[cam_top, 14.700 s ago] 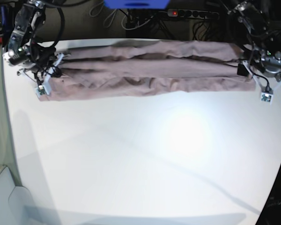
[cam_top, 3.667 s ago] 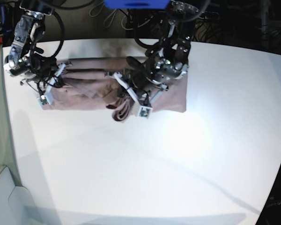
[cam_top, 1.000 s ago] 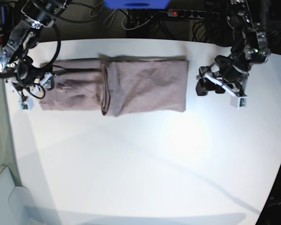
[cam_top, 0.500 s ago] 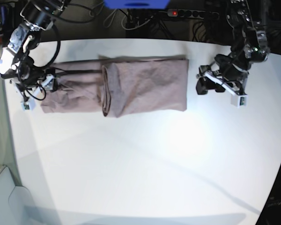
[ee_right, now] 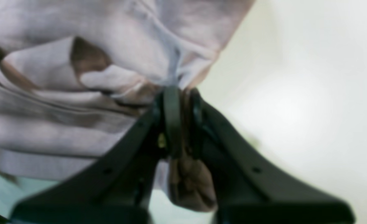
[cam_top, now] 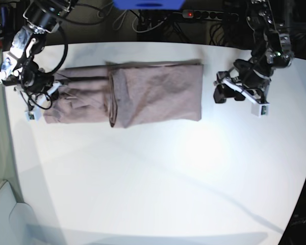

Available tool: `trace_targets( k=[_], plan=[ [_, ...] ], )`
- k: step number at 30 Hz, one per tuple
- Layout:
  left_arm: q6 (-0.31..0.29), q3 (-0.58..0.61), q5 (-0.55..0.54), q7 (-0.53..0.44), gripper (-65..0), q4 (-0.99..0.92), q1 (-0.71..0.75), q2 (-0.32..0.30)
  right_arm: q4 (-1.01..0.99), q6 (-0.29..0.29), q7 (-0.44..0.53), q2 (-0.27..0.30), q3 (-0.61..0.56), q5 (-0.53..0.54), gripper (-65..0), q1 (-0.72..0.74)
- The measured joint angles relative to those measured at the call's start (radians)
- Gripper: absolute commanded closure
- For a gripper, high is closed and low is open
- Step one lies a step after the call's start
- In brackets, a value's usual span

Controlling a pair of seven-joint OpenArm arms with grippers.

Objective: Layout the t-shirt on the table in an organized manner, then fold the t-shirt properly
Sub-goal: 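Release the left gripper and move it back to the folded end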

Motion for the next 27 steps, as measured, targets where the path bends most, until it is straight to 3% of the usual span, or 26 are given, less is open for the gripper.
trace_targets(
  k=[5, 6, 11, 19, 27],
  plan=[
    [0.000, 0.000, -0.002, 0.001, -1.9, 0.000, -0.003, 0.000, 0.000, 0.000, 0.000, 0.000, 0.000, 0.000, 0.0, 0.000],
    [0.000, 0.000, 0.000, 0.003, 0.0, 0.000, -0.005, 0.000, 0.000, 0.000, 0.000, 0.000, 0.000, 0.000, 0.0, 0.000],
    [0.006, 0.000, 0.000, 0.005, 0.0, -0.028, -0.008, 0.000, 0.003, 0.000, -0.001, 0.000, 0.000, 0.000, 0.0, 0.000],
    [0.009, 0.008, 0.008, -0.002, -0.1, -0.228, -0.073, 0.008, 0.003, 0.000, -0.001, -0.002, 0.000, 0.000, 0.0, 0.000],
    [0.009, 0.097, 0.004, -0.010, -0.1, -0.289, -0.109, 0.006, 0.061, 0.000, -0.013, -0.022, -0.011, -0.013, 0.0, -0.030]
  ],
)
